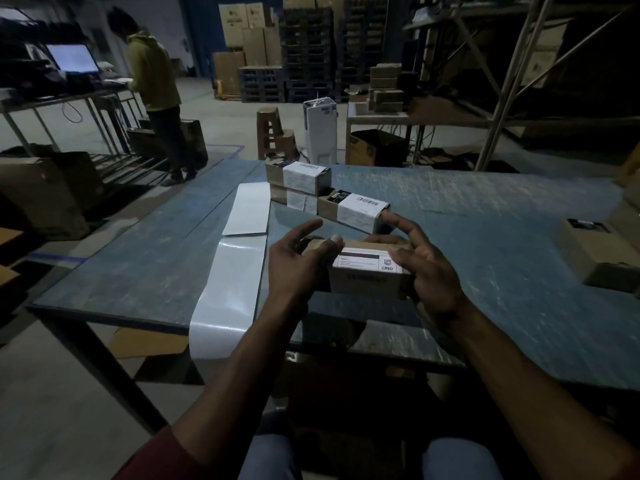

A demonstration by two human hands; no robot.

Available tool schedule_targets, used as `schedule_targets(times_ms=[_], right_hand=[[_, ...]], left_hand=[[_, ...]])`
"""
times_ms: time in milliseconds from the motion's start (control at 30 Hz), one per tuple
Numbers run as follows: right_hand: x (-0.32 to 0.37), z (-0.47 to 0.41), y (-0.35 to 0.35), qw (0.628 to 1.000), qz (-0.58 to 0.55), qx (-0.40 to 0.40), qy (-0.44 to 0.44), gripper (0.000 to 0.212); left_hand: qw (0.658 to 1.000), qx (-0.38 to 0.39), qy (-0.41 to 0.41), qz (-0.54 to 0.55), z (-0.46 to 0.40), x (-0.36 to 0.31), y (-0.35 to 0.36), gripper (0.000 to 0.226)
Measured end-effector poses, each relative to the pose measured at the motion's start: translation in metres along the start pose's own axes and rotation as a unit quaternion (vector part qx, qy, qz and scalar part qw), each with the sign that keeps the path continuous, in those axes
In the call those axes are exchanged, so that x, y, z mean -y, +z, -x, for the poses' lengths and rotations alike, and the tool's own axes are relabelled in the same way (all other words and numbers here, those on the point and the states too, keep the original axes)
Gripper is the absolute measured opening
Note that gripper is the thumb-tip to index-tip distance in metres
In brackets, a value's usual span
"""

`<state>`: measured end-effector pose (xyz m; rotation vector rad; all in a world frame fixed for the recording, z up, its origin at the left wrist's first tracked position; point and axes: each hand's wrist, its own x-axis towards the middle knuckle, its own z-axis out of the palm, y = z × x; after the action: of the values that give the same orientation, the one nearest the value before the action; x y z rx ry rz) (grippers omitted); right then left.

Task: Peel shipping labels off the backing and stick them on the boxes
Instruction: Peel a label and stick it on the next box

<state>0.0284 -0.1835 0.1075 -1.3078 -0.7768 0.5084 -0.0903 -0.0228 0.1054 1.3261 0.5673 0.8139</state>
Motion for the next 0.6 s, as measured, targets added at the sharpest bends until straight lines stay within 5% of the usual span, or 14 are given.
schedule_targets(times_ms=[67,167,233,333,400,533,600], right_hand=[[-0.004,0.001,-0.003,1.000,0.013,0.008,0.022,0.038],[0.000,-0.008,-0.021,0.965,0.245,0.068,-0.060,0.075],[0.006,-0.016,-0.028,0.892,0.418,0.101,-0.136,0.096],[0.006,-0.023,-0.023,0.730,0.645,0.101,-0.199,0.116],[-0.002,-0.026,-0.018,0.662,0.709,0.073,-0.232,0.119],[-0.017,-0.048,-0.029,0.681,0.673,0.023,-0.290,0.103],[-0.015,-0.065,-0.041,0.739,0.613,0.015,-0.280,0.099]], left_hand=[[1.000,0.002,-0.009,-0.007,-0.006,0.002,0.000,0.035],[0.999,0.005,-0.037,-0.038,-0.019,-0.002,0.001,0.025],[0.996,0.016,-0.058,-0.068,-0.030,-0.005,0.001,0.024],[0.991,0.039,-0.094,-0.091,-0.047,-0.015,0.005,0.023],[0.987,0.059,-0.104,-0.108,-0.058,-0.020,0.009,0.019],[0.982,0.059,-0.104,-0.146,-0.079,-0.027,0.016,0.008],[0.986,0.028,-0.118,-0.115,-0.088,-0.027,0.018,0.036]])
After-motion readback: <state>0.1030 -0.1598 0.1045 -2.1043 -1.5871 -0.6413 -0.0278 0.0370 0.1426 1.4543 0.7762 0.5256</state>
